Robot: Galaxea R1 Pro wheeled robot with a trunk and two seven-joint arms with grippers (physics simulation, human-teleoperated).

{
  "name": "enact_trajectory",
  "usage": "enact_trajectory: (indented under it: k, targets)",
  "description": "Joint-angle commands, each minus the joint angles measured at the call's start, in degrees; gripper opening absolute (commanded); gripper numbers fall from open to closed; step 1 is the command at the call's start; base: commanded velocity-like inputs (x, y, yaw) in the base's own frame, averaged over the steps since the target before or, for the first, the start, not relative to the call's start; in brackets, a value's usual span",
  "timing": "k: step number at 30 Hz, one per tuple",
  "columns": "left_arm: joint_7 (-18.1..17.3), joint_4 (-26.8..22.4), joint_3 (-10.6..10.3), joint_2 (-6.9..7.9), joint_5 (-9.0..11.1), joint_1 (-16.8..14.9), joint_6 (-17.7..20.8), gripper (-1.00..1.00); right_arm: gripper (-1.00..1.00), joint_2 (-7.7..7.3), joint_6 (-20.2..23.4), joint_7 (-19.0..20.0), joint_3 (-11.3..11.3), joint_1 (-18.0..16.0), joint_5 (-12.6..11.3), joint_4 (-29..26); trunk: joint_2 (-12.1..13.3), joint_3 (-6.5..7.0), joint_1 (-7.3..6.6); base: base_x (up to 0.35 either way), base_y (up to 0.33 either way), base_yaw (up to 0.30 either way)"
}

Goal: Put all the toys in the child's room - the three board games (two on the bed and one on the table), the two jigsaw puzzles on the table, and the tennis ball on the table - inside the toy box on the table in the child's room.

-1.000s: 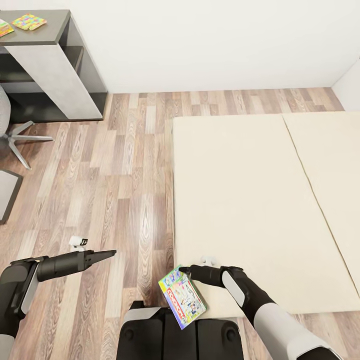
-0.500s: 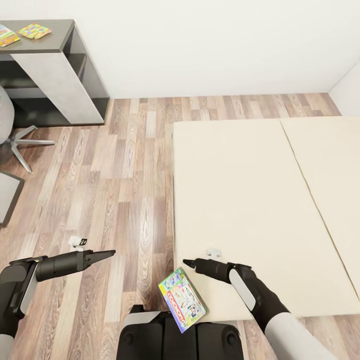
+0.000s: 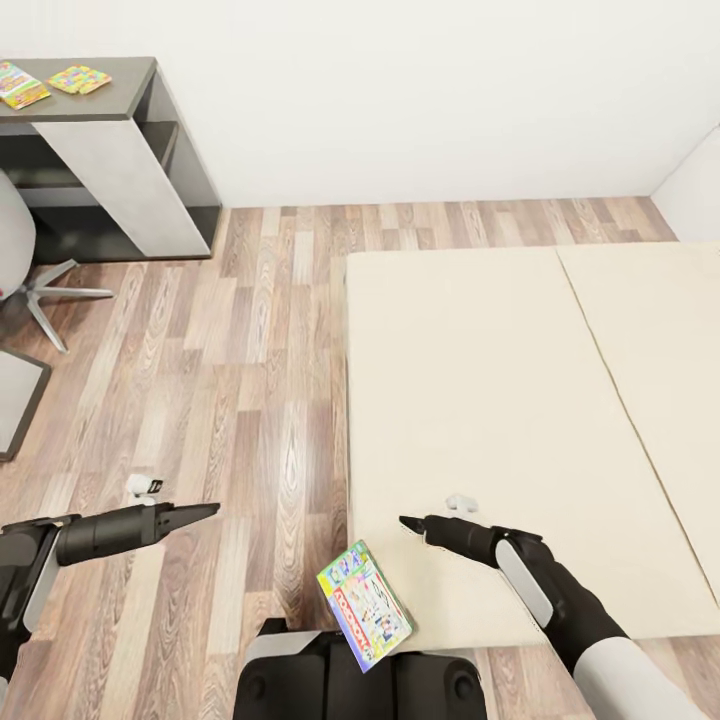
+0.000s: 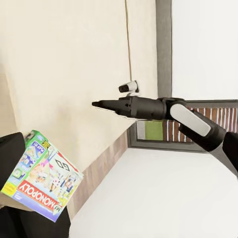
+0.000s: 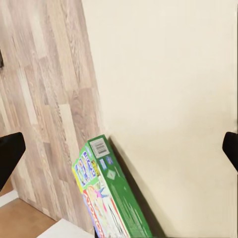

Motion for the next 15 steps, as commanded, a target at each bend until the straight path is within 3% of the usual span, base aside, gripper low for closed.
enact_trajectory:
  k: [1,2,5,9,15]
  targets:
    - [-0.2,0.0,0.2,0.32,0.0,0.2,0.6,1.00,1.00,-0.83,0.2,0.5,-0.7,0.1,-0.4,-0.1,-0.1,0.05,0.03,0.000,0.000,0.000]
    - [-0.2,0.0,0.5,0.48,0.1,0.3,0.6,1.00,1.00,-1.28,0.2,1.0,-1.2,0.2,-0.5,-0.1,-0.1,0.15,0.03,0.000,0.000,0.000]
    - [-0.2,0.0,2.9,0.99,-0.1,0.7,0.6,1.00,1.00,-3.52,0.3,6.8,-5.6,1.6,-2.1,-0.7,-0.1,0.43,0.03,0.000,0.000,0.000]
    - [-0.2,1.1,4.2,1.73,-0.4,1.1,0.2,1.00,1.00,-4.34,0.4,11.8,-10.3,3.5,-3.1,-1.6,-0.1,0.81,0.03,0.000,0.000,0.000]
    - [-0.2,2.5,4.7,2.56,-0.4,1.5,-1.3,1.00,1.00,-4.54,0.4,13.2,-12.0,5.2,-3.3,-4.2,-0.1,1.38,0.03,0.000,0.000,0.000]
